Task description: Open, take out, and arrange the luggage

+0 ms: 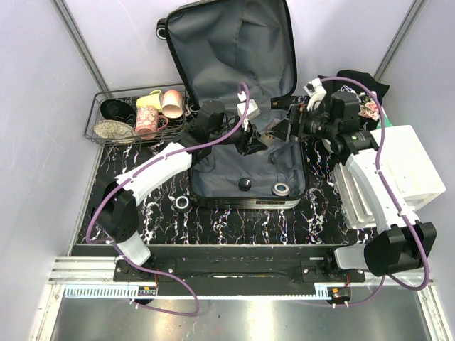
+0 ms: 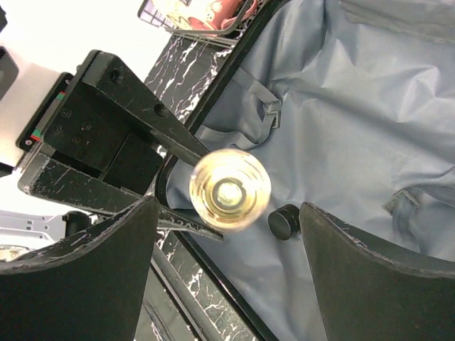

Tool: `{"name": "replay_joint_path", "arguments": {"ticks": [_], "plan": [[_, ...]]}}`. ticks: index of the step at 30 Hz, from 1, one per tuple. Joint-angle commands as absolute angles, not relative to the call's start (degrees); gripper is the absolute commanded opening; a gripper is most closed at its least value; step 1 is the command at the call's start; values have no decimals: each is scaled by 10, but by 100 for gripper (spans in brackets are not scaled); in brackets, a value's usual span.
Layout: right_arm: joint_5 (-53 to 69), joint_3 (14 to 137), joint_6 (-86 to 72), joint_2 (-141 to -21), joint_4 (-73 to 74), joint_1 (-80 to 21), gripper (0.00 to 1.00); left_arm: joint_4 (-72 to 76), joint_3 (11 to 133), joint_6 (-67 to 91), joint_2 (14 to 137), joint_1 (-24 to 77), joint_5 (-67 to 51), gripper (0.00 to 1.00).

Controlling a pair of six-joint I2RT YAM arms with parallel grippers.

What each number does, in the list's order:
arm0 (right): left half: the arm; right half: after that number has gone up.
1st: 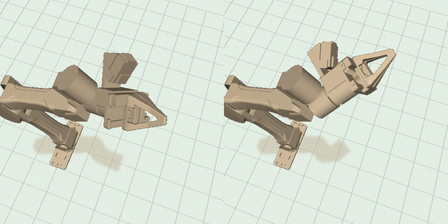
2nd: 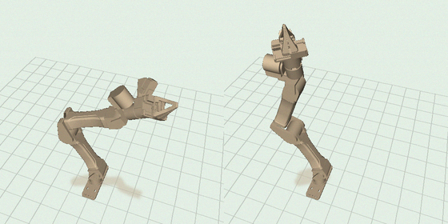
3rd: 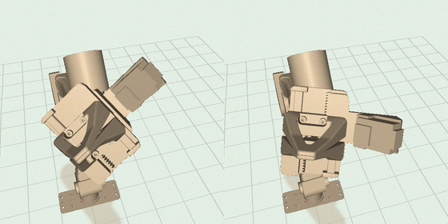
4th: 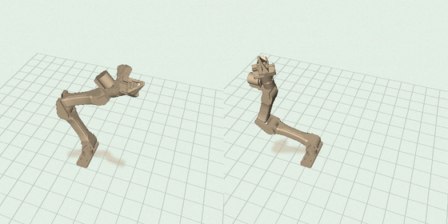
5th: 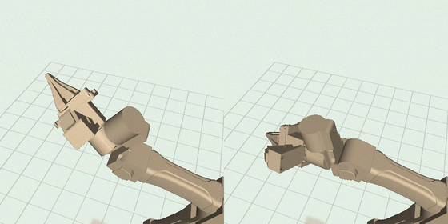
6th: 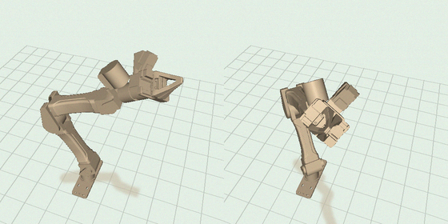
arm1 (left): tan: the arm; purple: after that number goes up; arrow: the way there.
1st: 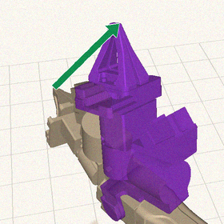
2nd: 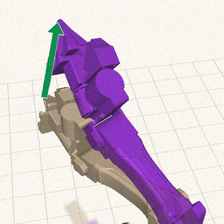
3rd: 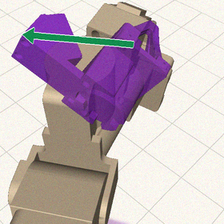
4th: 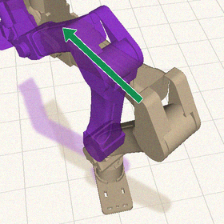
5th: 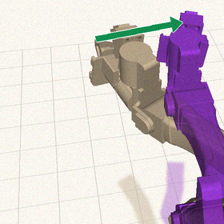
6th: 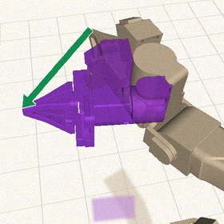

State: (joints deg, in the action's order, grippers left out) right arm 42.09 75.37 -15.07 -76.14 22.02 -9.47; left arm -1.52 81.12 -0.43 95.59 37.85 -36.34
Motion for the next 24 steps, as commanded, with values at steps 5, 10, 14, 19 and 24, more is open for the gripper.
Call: {"name": "replay_joint_path", "arguments": {"ticks": [5,10,14,19,24], "plan": [[395,780,-140,-790,185,-139,80,69,809,55,915,381,-394,0],[403,779,-153,-790,184,-142,59,77,802,62,911,381,-390,0],[394,782,-151,-786,187,-142,39,76,806,60,913,381,-395,0],[366,812,-121,-774,208,-141,9,41,813,32,917,381,-407,58],[313,854,-70,-742,270,-134,0,-29,809,8,903,373,-376,99]]}}
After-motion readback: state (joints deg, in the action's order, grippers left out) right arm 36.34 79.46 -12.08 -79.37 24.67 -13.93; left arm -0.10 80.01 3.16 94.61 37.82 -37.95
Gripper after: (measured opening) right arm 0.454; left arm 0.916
